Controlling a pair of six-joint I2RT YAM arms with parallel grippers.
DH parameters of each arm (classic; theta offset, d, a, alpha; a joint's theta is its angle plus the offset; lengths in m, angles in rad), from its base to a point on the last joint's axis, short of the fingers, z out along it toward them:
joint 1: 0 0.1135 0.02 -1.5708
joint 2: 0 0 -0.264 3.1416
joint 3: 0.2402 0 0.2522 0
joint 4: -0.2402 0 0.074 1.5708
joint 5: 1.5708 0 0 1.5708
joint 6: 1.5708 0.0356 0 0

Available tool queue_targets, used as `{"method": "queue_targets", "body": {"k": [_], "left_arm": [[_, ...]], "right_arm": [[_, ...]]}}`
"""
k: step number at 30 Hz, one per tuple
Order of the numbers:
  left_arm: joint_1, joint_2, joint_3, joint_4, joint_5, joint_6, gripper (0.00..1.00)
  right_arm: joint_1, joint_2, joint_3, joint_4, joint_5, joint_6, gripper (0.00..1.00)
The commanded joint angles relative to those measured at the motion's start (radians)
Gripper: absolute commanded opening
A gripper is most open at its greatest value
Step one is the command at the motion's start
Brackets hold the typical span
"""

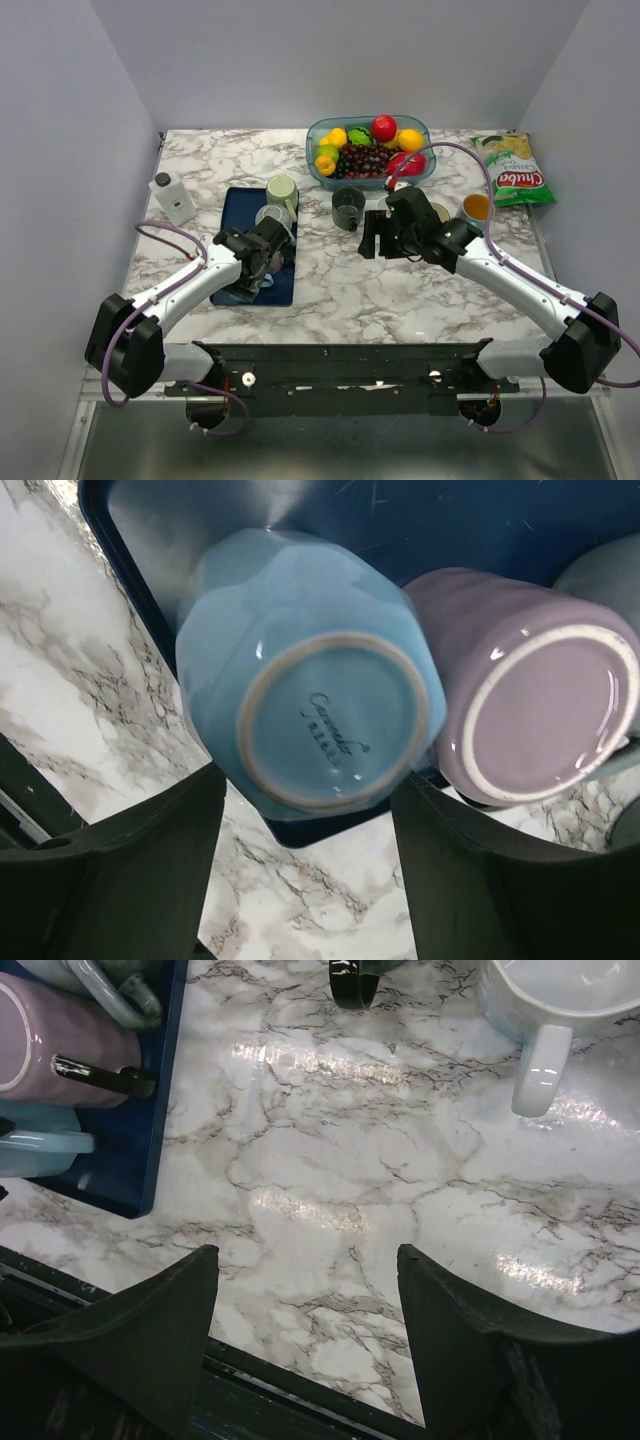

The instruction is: Turn the mug right side up

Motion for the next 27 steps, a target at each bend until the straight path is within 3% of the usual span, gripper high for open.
{"method": "queue_targets", "body": {"k": [1,14,21,27], "left_arm": [[0.025,-0.049,-0.06,0.039,-0.054,0.005,0.67],[0.045,-0.118,-0.118,0.021,-0.049,0.036,0.51],[0.059,-0.133,-0.133,0.044,-0.046,0.063,0.36],[0.078,-0.124,-0.146,0.057,-0.037,0.091,0.34]], "right_arm": [[-0.01,-0.006,-0.016,0.013,-0.012,0.001,0.79],[-0.01,0.008,-0.016,0.013,-0.019,0.006,0.78],[-0.01,0.008,-0.017,0.015,-0.019,0.006,0.78],[-0.01,0.0,-0.024,0.013,-0.017,0.009,0.78]]}}
